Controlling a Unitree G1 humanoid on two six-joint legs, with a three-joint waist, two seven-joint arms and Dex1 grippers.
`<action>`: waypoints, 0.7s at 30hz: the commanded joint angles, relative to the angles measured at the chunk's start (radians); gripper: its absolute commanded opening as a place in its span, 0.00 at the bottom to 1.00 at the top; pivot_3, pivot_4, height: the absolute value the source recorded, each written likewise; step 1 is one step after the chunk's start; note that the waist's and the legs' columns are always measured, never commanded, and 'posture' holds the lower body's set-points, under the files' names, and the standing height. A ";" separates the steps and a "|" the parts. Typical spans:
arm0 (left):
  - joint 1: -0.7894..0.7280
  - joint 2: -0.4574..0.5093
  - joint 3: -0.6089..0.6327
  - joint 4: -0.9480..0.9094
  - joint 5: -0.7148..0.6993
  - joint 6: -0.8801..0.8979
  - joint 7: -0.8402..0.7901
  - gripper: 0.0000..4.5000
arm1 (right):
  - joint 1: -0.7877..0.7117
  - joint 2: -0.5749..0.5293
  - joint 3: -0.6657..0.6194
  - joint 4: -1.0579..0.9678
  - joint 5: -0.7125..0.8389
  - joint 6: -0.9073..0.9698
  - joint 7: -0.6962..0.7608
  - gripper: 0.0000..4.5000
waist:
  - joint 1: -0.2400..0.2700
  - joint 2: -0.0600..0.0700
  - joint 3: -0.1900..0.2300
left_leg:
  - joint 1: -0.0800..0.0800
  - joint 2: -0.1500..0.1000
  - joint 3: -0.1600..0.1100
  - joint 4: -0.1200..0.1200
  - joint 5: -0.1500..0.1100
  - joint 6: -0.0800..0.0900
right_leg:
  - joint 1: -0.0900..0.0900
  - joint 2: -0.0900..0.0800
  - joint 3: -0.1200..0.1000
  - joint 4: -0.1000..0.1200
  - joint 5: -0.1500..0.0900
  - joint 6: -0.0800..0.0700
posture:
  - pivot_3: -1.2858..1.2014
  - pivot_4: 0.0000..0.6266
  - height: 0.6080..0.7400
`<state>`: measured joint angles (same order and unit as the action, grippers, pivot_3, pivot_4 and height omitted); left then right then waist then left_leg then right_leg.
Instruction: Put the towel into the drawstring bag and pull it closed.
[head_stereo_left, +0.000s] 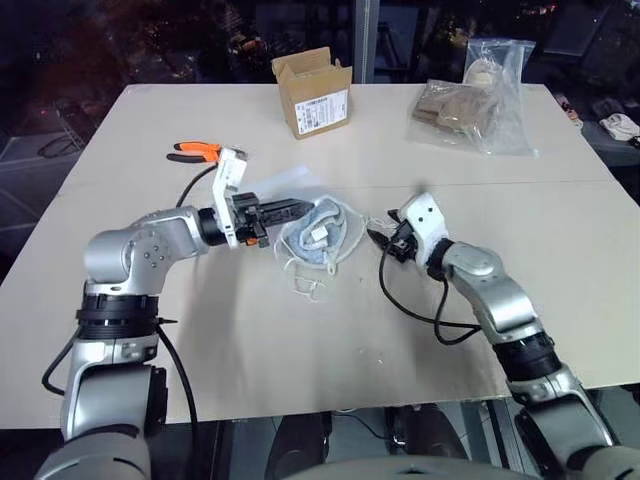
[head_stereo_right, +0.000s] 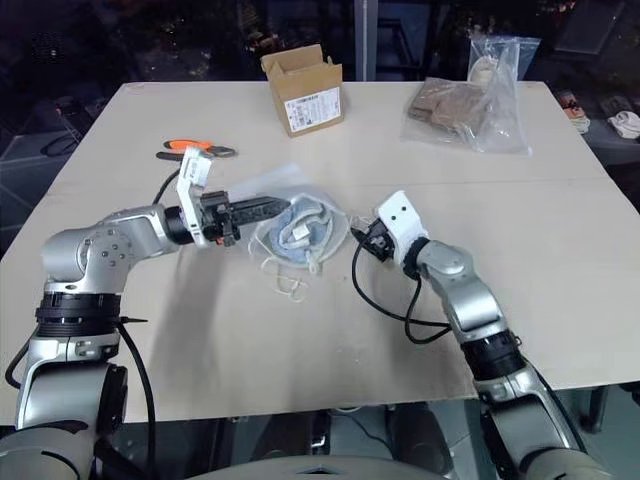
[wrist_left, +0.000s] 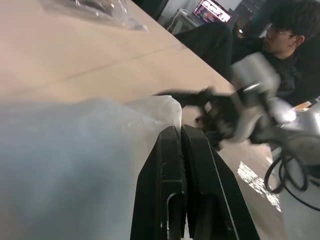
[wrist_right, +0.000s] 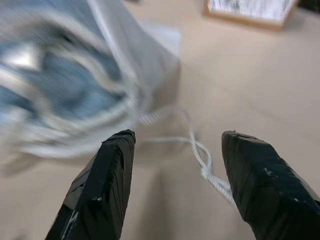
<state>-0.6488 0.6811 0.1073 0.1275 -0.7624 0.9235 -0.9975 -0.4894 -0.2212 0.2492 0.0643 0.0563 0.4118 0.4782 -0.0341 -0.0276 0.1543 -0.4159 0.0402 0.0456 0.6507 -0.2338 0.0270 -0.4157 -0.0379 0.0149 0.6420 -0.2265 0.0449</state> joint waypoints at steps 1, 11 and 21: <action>-0.051 0.003 0.021 -0.006 0.008 -0.018 -0.005 0.00 | -0.032 0.011 0.028 0.044 -0.043 -0.062 -0.003 0.65 | 0.001 0.000 0.000 | 0.000 0.000 0.000 0.000 0.000 0.000 | 0.000 0.000 0.000 0.000 0.000 0.000 | 0.52 0.24 1.00; -0.089 0.028 0.053 0.015 0.011 -0.014 -0.016 0.00 | -0.104 0.085 0.029 0.219 -0.111 -0.213 -0.072 0.65 | -0.004 -0.001 0.001 | 0.000 0.000 -0.001 0.000 0.000 0.000 | 0.000 0.000 0.000 0.001 0.000 0.001 | 0.52 0.24 1.00; -0.093 0.031 0.059 0.038 0.046 -0.054 -0.007 0.00 | -0.171 0.141 -0.025 0.430 -0.133 -0.375 -0.142 0.11 | 0.000 -0.001 0.001 | 0.000 0.000 -0.001 0.000 0.000 0.000 | 0.000 -0.001 0.000 0.001 0.000 0.001 | 0.52 0.24 1.00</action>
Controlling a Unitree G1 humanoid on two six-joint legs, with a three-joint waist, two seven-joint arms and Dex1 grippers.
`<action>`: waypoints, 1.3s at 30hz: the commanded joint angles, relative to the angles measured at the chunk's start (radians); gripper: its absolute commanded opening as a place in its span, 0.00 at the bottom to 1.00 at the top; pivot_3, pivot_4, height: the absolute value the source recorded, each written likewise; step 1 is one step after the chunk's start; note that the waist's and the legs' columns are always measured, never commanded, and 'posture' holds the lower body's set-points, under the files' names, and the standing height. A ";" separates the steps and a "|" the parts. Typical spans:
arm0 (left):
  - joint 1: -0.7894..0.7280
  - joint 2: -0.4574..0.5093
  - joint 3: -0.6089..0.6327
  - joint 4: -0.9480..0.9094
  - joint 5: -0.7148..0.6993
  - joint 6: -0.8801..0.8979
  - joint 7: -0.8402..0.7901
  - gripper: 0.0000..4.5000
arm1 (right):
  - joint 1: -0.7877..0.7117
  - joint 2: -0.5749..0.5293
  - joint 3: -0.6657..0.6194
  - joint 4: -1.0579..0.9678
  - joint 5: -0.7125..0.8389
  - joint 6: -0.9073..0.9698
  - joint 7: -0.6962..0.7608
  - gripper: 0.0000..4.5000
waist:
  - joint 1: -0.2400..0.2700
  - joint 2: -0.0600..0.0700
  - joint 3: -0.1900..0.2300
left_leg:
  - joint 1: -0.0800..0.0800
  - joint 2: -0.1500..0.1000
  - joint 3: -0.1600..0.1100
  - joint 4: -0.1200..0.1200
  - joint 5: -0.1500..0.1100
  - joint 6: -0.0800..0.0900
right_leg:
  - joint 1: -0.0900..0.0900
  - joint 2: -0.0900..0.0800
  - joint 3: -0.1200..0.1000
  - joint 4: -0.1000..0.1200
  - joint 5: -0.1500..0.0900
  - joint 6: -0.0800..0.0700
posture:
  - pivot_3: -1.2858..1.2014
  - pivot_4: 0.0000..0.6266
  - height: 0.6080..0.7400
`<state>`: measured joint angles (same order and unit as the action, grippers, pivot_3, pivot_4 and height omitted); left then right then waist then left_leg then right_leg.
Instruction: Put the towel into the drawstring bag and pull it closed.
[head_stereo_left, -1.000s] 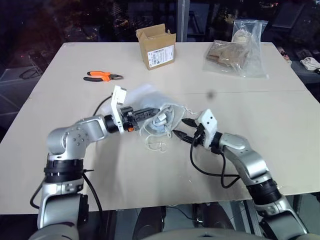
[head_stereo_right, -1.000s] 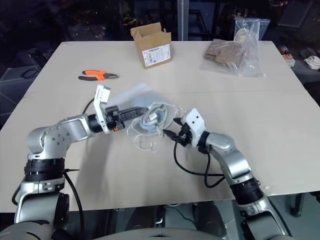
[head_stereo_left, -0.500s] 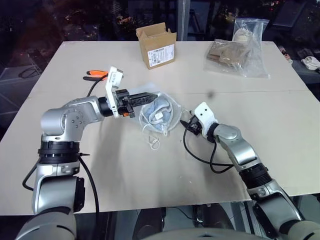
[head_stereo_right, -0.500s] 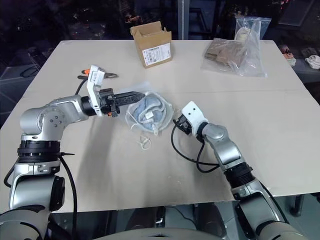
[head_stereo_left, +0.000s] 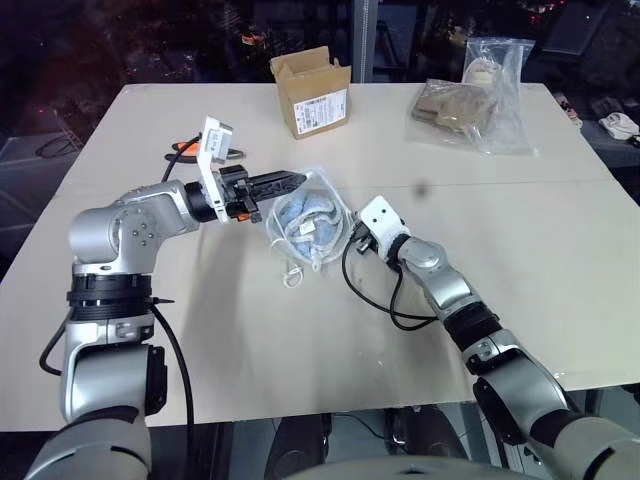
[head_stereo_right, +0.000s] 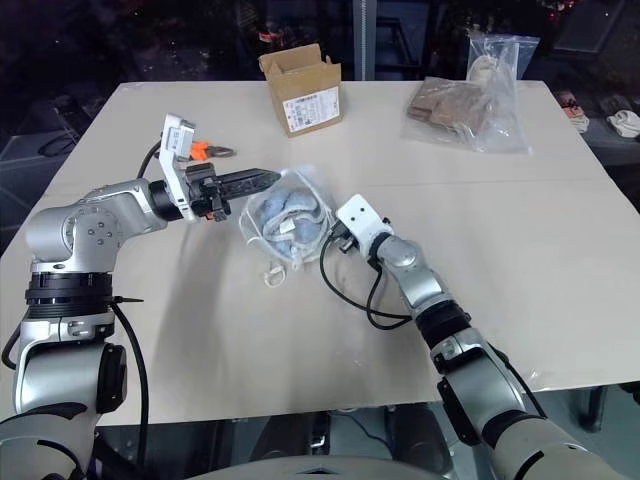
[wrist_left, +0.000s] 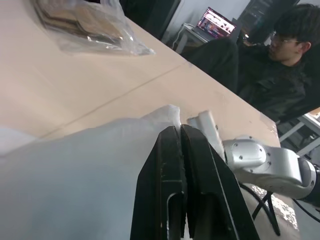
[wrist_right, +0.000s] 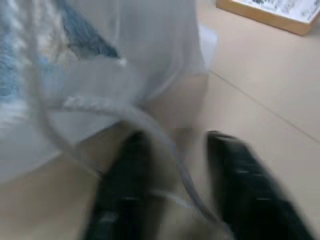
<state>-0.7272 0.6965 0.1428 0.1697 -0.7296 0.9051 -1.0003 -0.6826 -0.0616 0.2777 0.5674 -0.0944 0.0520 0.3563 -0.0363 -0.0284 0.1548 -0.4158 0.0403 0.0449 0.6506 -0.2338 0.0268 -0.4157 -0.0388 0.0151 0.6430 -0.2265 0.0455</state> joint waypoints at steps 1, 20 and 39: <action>-0.014 0.010 0.017 0.002 0.029 -0.054 0.001 0.00 | 0.054 -0.032 -0.062 -0.144 0.027 0.007 -0.009 0.01 | 0.004 0.000 0.000 | 0.000 0.000 0.000 0.000 0.000 0.000 | 0.000 0.000 0.000 0.000 0.000 0.000 | 0.52 0.24 1.00; 0.088 0.070 0.009 0.004 0.145 -0.178 -0.131 0.69 | 0.214 -0.190 -0.167 -0.858 0.193 0.586 0.054 0.00 | -0.002 0.000 0.000 | 0.000 0.002 0.001 0.000 0.000 0.000 | -0.001 0.003 0.002 0.000 0.000 0.000 | 0.52 0.24 1.00; 0.562 -0.040 0.026 -0.187 0.373 -0.543 0.130 0.79 | 0.164 -0.160 -0.238 -0.867 0.243 0.611 -0.014 0.00 | 0.026 -0.001 0.000 | -0.001 0.001 0.003 0.000 0.000 0.001 | -0.004 -0.004 0.002 0.001 -0.002 -0.004 | 0.52 0.24 1.00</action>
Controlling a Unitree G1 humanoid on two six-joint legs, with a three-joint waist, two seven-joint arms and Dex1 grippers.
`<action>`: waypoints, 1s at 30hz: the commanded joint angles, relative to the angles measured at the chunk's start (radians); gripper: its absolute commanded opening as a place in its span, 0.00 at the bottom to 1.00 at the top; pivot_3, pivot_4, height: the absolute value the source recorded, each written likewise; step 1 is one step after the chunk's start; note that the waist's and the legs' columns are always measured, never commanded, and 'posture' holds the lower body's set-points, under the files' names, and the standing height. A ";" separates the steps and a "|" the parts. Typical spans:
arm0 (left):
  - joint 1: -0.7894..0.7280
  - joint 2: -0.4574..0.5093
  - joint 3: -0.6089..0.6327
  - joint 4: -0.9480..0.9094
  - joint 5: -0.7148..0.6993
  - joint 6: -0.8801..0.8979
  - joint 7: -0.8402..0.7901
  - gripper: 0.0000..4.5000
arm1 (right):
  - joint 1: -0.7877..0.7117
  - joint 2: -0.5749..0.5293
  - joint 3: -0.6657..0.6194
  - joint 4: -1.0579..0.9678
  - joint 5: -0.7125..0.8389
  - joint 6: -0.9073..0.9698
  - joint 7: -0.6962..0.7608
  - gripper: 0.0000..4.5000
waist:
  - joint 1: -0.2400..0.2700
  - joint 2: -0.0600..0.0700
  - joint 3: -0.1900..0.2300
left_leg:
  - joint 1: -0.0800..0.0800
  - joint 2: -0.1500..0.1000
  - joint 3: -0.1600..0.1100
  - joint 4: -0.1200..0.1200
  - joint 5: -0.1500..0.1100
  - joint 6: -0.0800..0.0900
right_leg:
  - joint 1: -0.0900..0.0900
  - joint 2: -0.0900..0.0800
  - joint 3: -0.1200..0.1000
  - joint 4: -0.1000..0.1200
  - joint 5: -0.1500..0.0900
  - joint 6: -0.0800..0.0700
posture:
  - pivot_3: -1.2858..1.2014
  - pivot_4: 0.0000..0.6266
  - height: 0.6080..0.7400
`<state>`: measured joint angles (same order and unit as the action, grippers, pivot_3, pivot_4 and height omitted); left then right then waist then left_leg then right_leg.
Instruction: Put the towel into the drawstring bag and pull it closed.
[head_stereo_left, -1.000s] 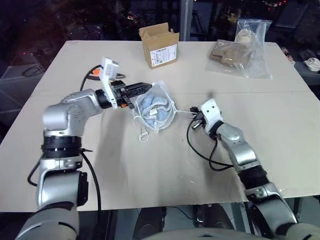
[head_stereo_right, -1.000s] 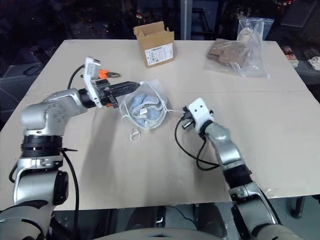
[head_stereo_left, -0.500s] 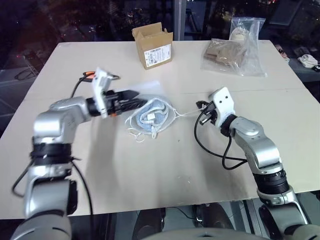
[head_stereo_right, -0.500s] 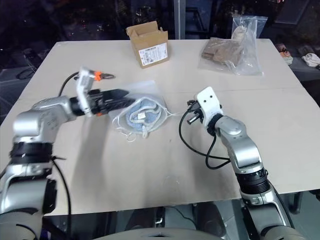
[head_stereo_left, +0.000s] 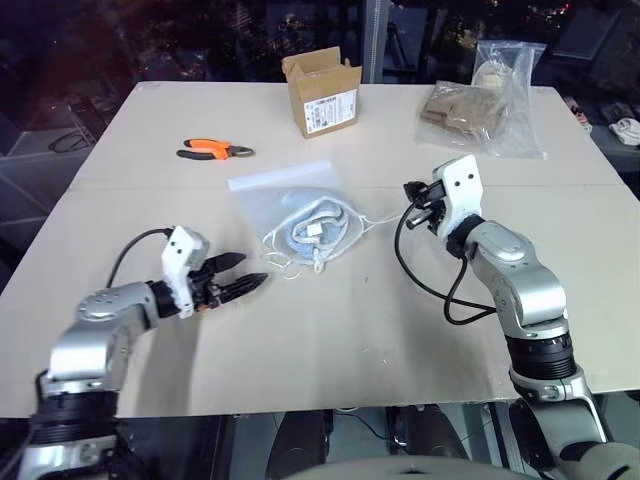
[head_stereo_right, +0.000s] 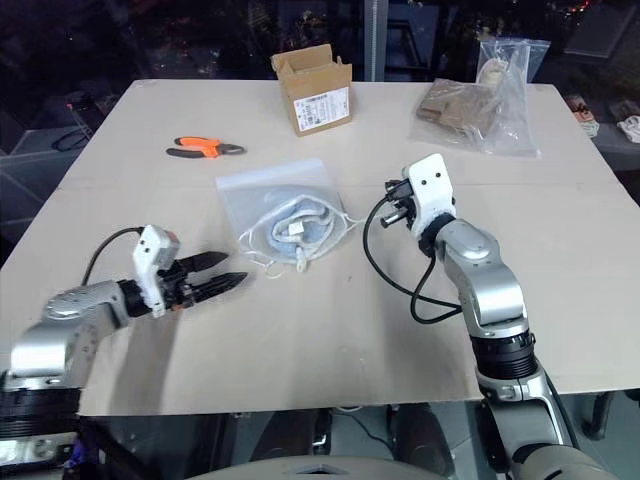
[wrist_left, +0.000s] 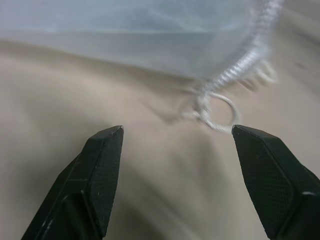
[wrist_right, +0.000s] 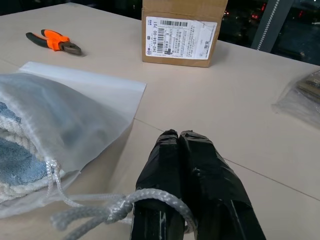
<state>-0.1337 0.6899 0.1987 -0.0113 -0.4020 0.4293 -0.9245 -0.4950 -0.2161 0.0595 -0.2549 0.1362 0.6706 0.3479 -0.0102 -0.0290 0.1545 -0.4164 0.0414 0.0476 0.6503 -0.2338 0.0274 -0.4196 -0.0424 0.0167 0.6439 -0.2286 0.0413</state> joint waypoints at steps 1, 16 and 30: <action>-0.040 -0.069 -0.041 -0.008 0.047 -0.059 0.086 0.74 | -0.024 -0.007 -0.020 -0.049 0.013 -0.006 -0.008 0.00 | -0.001 0.000 0.000 | 0.000 -0.001 0.000 0.000 0.000 0.000 | 0.000 0.000 0.000 0.000 0.002 0.003 | 0.52 0.24 1.00; -0.316 -0.055 0.100 0.115 0.200 -0.428 0.387 0.01 | -0.267 -0.041 -0.212 -0.046 0.112 -0.070 -0.058 0.00 | 0.002 0.000 0.001 | -0.001 -0.001 -0.001 0.001 0.000 0.000 | 0.000 0.003 -0.001 0.001 0.003 0.004 | 0.52 0.24 1.00; -0.654 -0.014 0.051 0.381 0.249 -0.474 0.443 0.01 | -0.439 -0.220 -0.267 -0.039 0.125 -0.057 -0.084 0.00 | -0.003 0.000 0.000 | -0.008 -0.002 0.003 0.000 -0.001 0.001 | -0.003 0.002 -0.004 -0.001 0.002 0.005 | 0.52 0.24 1.00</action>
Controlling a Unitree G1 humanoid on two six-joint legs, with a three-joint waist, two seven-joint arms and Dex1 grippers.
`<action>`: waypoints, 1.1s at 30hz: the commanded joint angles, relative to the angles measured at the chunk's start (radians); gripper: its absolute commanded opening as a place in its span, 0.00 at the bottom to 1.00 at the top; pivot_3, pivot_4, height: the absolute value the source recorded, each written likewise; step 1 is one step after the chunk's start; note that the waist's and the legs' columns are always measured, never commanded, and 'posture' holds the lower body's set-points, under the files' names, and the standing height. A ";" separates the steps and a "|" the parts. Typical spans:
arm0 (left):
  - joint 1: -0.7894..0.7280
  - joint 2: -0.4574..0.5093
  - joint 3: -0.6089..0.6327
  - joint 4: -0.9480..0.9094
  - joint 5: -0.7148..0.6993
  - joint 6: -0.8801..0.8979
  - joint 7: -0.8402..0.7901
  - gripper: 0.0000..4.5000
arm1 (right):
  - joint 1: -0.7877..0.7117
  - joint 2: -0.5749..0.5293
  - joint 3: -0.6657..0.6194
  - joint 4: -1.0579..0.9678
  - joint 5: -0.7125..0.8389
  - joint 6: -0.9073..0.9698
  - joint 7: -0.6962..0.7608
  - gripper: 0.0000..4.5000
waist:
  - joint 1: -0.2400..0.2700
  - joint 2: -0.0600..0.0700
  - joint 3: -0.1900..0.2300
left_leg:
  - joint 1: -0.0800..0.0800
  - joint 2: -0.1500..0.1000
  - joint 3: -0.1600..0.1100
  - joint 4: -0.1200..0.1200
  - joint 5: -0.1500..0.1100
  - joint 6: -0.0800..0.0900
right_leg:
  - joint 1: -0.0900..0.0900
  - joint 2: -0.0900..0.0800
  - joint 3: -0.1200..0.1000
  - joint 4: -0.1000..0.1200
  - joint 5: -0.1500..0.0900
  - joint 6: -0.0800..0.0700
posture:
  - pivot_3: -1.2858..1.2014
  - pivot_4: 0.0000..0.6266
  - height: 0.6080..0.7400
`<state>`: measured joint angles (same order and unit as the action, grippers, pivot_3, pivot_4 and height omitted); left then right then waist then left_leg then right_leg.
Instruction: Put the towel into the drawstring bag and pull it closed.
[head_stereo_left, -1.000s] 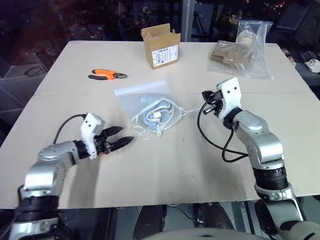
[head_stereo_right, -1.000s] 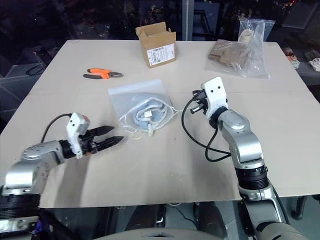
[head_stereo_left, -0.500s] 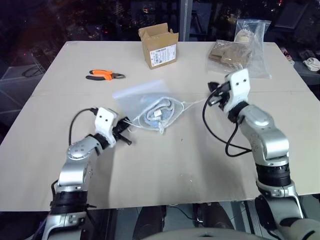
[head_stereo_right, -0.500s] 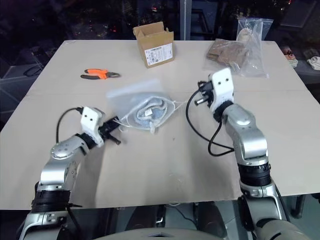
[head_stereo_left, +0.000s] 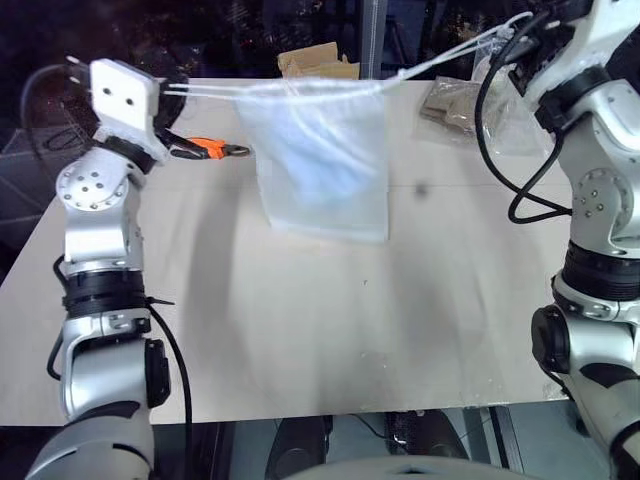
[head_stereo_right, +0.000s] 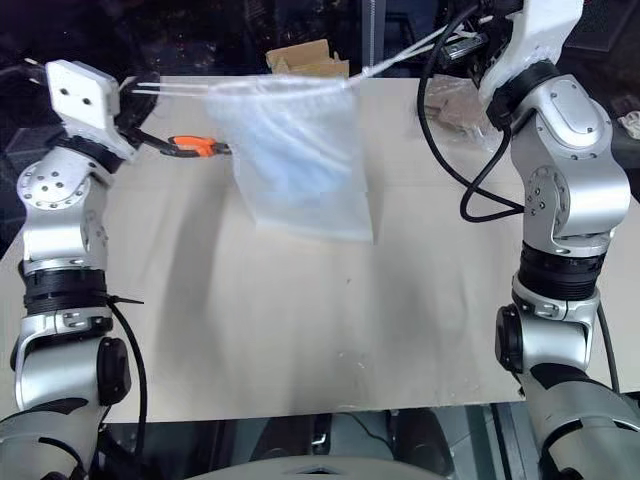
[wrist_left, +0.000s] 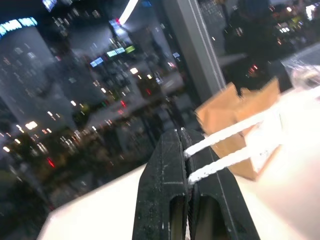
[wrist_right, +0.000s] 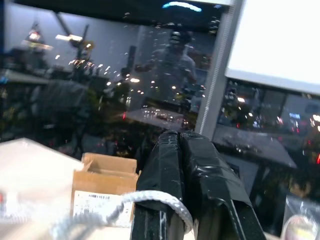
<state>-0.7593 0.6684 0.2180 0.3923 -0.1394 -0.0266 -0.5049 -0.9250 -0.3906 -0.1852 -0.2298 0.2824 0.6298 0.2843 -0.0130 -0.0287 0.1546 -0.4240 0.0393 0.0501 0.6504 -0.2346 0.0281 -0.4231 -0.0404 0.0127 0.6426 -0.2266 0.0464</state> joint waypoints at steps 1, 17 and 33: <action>-0.044 0.007 0.035 -0.022 -0.019 -0.016 0.028 0.01 | -0.030 -0.010 -0.073 -0.069 0.028 0.002 -0.064 0.00 | -0.001 0.000 0.000 | -0.001 0.000 0.000 0.001 0.000 0.000 | -0.001 0.000 0.000 0.000 0.000 0.000 | 0.52 0.24 1.00; -0.061 0.042 0.153 0.258 -0.069 0.123 0.244 0.01 | 0.184 -0.261 -0.276 0.111 -0.146 -0.066 -0.255 0.00 | 0.000 0.000 0.000 | -0.007 0.000 0.000 0.003 0.000 0.000 | -0.007 0.000 0.001 0.003 0.000 0.000 | 0.52 0.24 1.00; 0.286 -0.019 -0.018 -0.260 -0.377 0.341 -0.242 0.01 | 0.603 -0.326 -0.160 -0.331 0.424 0.159 0.253 0.00 | 0.001 0.002 -0.006 | -0.006 0.003 -0.001 0.000 0.003 -0.004 | -0.001 -0.001 0.000 -0.001 -0.001 0.003 | 0.52 0.24 1.00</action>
<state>-0.5405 0.6591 0.2695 0.2425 -0.4843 0.2422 -0.6622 -0.3758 -0.7110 -0.3660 -0.4608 0.6215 0.7200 0.4874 -0.0117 -0.0267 0.1488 -0.4282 0.0426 0.0479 0.6507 -0.2322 0.0241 -0.4226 -0.0442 0.0134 0.6424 -0.2289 0.0509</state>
